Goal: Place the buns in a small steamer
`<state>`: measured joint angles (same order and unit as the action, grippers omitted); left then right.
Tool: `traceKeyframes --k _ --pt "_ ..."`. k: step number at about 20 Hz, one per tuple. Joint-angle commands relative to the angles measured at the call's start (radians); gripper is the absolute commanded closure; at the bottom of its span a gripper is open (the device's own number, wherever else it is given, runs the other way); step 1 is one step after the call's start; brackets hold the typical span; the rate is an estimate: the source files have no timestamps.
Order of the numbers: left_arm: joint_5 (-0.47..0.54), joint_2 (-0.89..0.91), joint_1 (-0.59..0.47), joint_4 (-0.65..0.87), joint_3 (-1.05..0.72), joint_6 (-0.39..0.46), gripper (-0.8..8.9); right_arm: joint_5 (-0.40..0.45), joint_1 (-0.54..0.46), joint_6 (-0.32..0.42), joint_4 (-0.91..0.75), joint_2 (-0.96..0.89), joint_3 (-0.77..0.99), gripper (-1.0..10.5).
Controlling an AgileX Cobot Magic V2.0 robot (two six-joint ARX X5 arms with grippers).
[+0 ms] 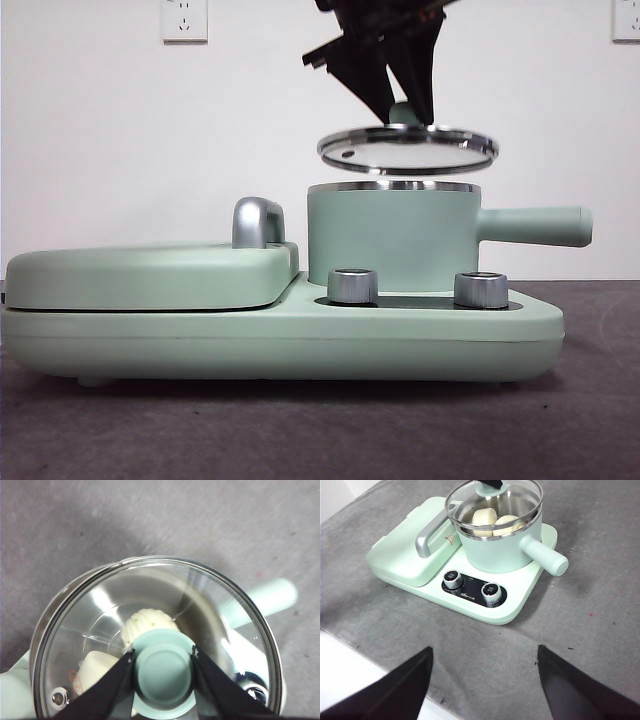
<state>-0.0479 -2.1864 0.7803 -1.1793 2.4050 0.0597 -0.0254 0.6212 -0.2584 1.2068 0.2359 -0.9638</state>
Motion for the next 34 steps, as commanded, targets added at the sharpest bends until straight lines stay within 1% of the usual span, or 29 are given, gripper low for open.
traceKeyframes --k 1,9,10,12,13,15,17,18,27,28,29,30,32,33,34 --pt "0.004 -0.027 -0.007 0.019 0.027 0.007 7.97 0.0 0.008 0.011 -0.009 0.002 -0.006 6.2" --pt "-0.013 -0.029 -0.04 0.024 0.027 0.0 7.97 0.0 0.008 0.011 -0.01 0.002 -0.006 6.2" --pt "-0.022 -0.029 -0.04 0.029 0.027 0.0 7.97 0.0 0.008 0.011 -0.01 0.002 -0.006 6.2" --pt "-0.083 -0.037 -0.04 0.035 0.027 0.0 7.97 0.001 0.008 0.011 -0.01 0.002 -0.006 6.2" --pt "-0.086 -0.041 -0.04 0.039 0.027 0.0 7.97 0.003 0.008 0.012 -0.01 0.002 -0.006 6.2" --pt "-0.072 -0.054 -0.039 0.05 0.027 0.0 7.97 0.004 0.008 0.011 -0.01 0.002 -0.006 6.2" --pt "-0.013 -0.062 -0.038 0.035 0.027 0.004 7.98 0.003 0.008 0.011 -0.01 0.002 -0.006 6.2" --pt "0.0 -0.063 -0.037 0.03 0.027 0.005 7.98 0.003 0.008 0.011 -0.01 0.002 -0.006 6.2" --pt "-0.023 -0.066 -0.019 -0.002 0.026 -0.001 7.93 0.004 0.008 0.011 -0.01 0.002 -0.006 6.2" --pt "-0.023 -0.066 -0.015 -0.006 0.026 -0.001 7.78 0.004 0.008 0.011 -0.01 0.002 -0.006 6.2" --pt "-0.023 -0.066 -0.013 -0.006 0.026 -0.003 7.31 0.004 0.008 0.011 -0.01 0.002 -0.006 6.2" --pt "-0.023 -0.066 -0.013 0.0 0.026 -0.01 6.24 0.003 0.008 0.011 -0.01 0.002 -0.006 6.2" --pt "-0.023 -0.065 -0.013 0.018 0.027 -0.024 3.35 0.003 0.008 0.011 -0.01 0.002 -0.006 6.2" --pt "-0.022 -0.061 -0.013 0.018 0.031 -0.031 2.57 0.004 0.008 0.011 -0.01 0.002 -0.006 6.2" --pt "-0.023 -0.05 -0.018 0.012 0.037 -0.043 2.19 0.003 0.008 0.011 -0.01 0.002 -0.006 6.2"
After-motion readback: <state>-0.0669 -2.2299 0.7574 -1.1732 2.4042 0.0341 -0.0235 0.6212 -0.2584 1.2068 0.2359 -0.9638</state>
